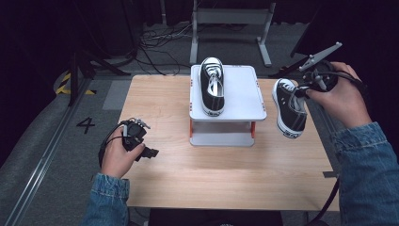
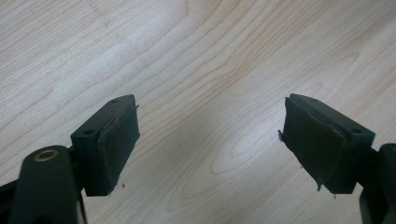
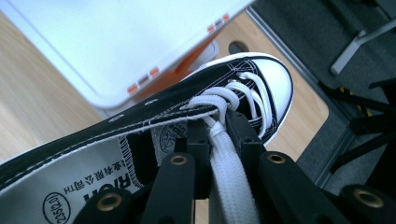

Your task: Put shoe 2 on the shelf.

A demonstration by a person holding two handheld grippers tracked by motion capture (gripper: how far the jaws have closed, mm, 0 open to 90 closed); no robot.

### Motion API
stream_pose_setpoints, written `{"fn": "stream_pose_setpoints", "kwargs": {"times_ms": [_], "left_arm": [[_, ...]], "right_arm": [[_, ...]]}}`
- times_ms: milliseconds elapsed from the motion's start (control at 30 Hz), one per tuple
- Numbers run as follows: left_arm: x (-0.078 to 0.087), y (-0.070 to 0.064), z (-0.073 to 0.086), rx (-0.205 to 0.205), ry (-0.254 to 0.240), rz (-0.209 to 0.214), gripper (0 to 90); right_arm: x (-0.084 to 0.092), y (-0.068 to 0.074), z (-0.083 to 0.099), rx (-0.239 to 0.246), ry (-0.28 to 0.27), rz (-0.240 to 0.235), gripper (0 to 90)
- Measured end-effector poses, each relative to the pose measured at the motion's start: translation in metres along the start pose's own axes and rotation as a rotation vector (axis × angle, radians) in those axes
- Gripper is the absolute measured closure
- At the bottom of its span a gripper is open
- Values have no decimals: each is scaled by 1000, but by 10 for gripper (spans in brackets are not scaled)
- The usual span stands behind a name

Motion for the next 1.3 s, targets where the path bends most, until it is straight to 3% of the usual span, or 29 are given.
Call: {"fn": "stream_pose_setpoints", "kwargs": {"times_ms": [200, 500, 800, 1067, 1300], "left_arm": [[-1, -1, -1, -20, -5, -21, 182], [-4, -1, -2, -26, 5, -13, 190], [-6, -1, -2, -25, 10, -4, 191], [-7, 0, -1, -22, 11, -1, 191], [-6, 1, 1, -17, 8, 0, 191]], "right_arm": [[-6, 1, -34, 16, -19, 6, 811], [-30, 5, -79, 47, -68, 23, 811], [-57, 12, -108, 59, -111, 37, 812], [-76, 24, -134, 122, -169, 77, 813], [-91, 46, -137, 222, -163, 21, 811]]}}
Point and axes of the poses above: each handheld gripper's, and its own axes: x roughly backward along the jaws, z roughly out of its underside, y roughly to its left, the point moved 10 cm from there along -x, roughly forward along the jaws, and after that the axes turned 6 degrees about z, right-handed, at the moved point
